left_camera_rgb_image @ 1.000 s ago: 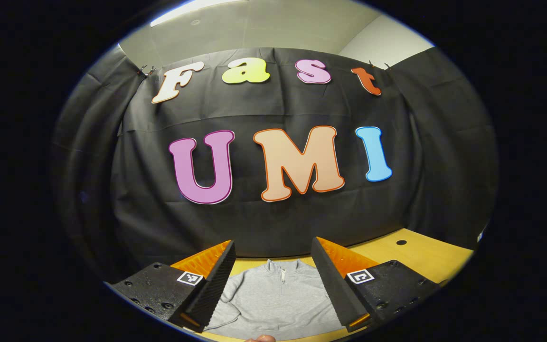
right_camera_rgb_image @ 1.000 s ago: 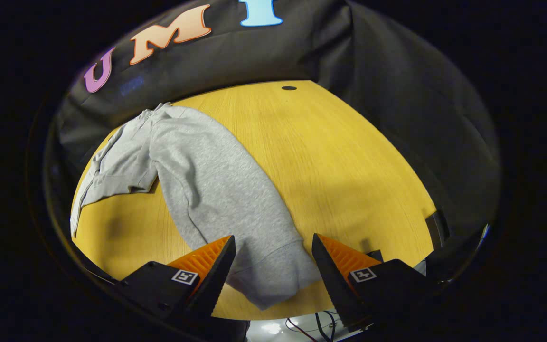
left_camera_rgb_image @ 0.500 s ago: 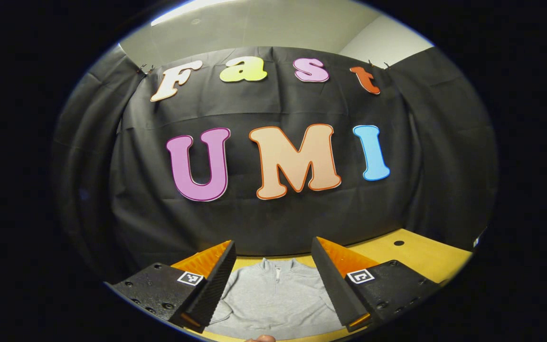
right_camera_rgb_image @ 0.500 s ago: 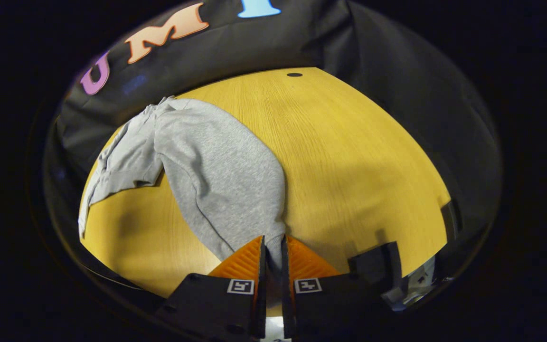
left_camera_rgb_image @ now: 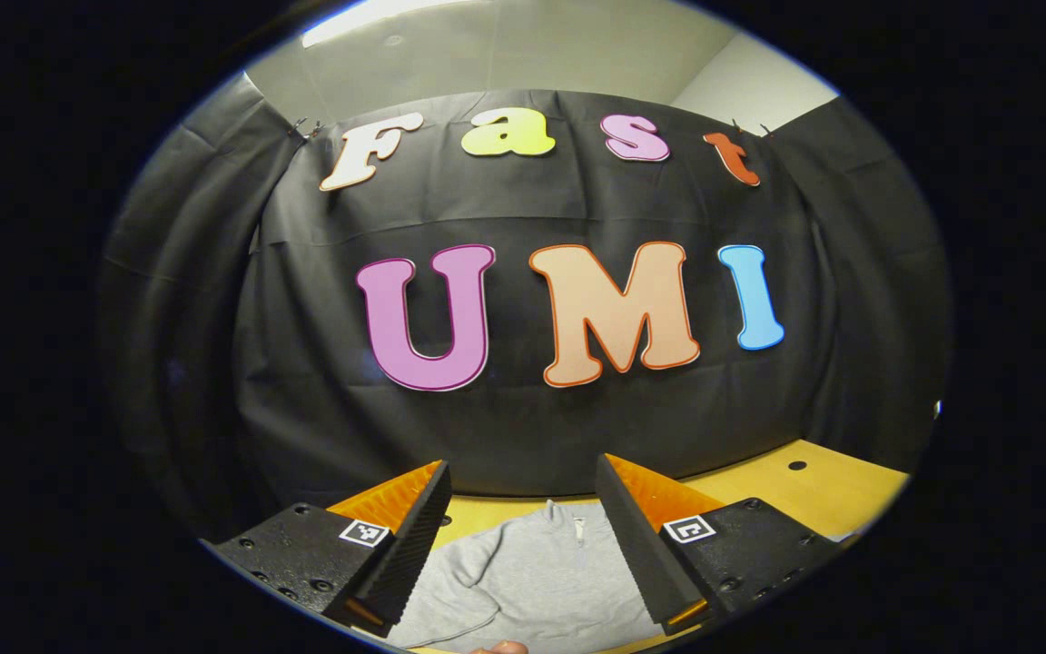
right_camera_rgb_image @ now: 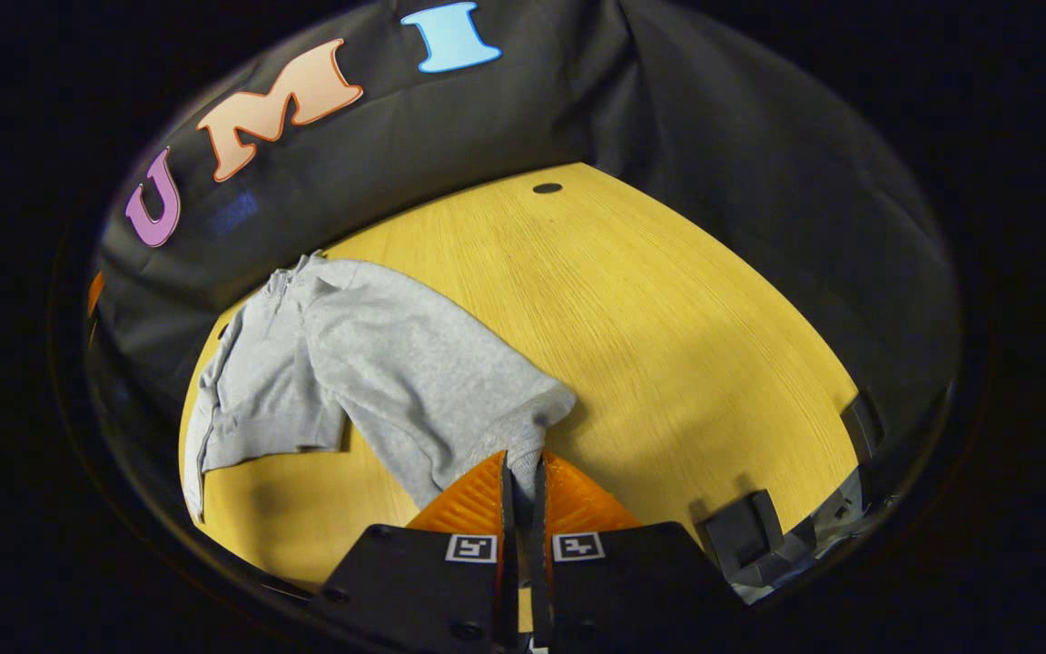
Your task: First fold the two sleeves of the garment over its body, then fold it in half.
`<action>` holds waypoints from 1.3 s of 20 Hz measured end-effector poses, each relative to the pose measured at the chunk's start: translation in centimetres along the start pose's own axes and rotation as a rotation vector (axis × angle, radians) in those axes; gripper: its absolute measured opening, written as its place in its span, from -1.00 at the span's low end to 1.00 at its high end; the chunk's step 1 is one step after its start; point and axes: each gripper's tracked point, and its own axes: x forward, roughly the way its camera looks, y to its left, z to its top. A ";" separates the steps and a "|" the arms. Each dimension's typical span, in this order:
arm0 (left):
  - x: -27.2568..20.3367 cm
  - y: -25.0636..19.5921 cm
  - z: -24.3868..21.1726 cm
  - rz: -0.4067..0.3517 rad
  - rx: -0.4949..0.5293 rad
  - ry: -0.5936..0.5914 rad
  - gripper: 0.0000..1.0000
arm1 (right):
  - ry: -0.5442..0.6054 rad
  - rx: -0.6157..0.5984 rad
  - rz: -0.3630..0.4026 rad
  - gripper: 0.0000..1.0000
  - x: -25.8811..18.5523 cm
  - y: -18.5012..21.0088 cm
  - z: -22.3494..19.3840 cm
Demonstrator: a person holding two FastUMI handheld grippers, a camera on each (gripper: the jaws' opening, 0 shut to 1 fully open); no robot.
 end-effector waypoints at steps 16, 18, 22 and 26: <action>-4.0 16.5 -1.1 0.275 0.027 0.024 0.87 | -0.172 -0.134 0.189 -0.84 2.2 18.1 12.5; -4.6 18.1 -1.1 0.303 0.033 0.027 0.87 | -0.179 -0.130 0.211 -0.84 2.5 20.1 13.3; -5.7 21.2 -1.5 0.355 0.043 0.036 0.92 | -0.195 -0.143 0.260 -0.84 3.0 24.9 13.9; -6.4 23.2 -1.9 0.385 0.045 0.041 0.87 | -0.223 -0.188 0.323 -0.84 2.8 30.7 14.6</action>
